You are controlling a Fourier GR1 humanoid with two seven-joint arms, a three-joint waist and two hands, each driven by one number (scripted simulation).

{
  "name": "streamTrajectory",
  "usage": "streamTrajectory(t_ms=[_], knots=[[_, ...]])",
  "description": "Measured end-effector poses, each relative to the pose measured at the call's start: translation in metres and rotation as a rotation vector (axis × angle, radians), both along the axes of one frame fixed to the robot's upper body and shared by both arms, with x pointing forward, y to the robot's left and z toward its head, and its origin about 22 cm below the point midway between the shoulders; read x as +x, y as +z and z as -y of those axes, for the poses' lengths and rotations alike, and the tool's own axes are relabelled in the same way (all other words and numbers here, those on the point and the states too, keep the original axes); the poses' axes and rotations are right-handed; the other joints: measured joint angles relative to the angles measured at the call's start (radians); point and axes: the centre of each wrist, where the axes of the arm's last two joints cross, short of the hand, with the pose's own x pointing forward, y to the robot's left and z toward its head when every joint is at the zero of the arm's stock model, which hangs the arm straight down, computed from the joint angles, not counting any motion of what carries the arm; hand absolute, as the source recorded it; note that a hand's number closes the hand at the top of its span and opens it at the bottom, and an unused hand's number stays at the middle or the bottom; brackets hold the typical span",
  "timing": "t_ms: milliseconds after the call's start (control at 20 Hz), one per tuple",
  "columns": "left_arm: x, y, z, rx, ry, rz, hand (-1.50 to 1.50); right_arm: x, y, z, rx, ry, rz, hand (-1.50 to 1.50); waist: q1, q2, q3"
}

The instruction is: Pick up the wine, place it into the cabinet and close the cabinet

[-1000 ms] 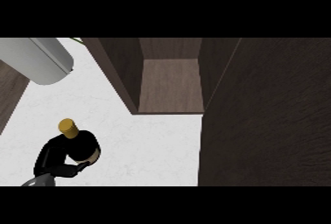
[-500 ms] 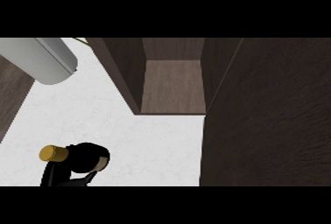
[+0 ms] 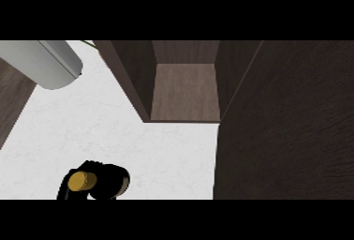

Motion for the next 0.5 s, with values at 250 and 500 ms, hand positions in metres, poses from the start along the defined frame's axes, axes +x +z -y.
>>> streamTrajectory(t_ms=[250, 500], knots=[[-0.004, 0.024, 0.029, -0.051, -0.058, 0.042, 1.5, -0.004, -0.005, -0.001, 0.005, 0.002, 0.003, -1.5, -0.001, 0.001, -0.003], [-0.005, 0.068, 0.049, -0.088, -0.091, 0.094, 1.5, -0.005, -0.005, 0.005, 0.007, 0.006, 0.003, -1.5, -0.002, 0.002, -0.004]])
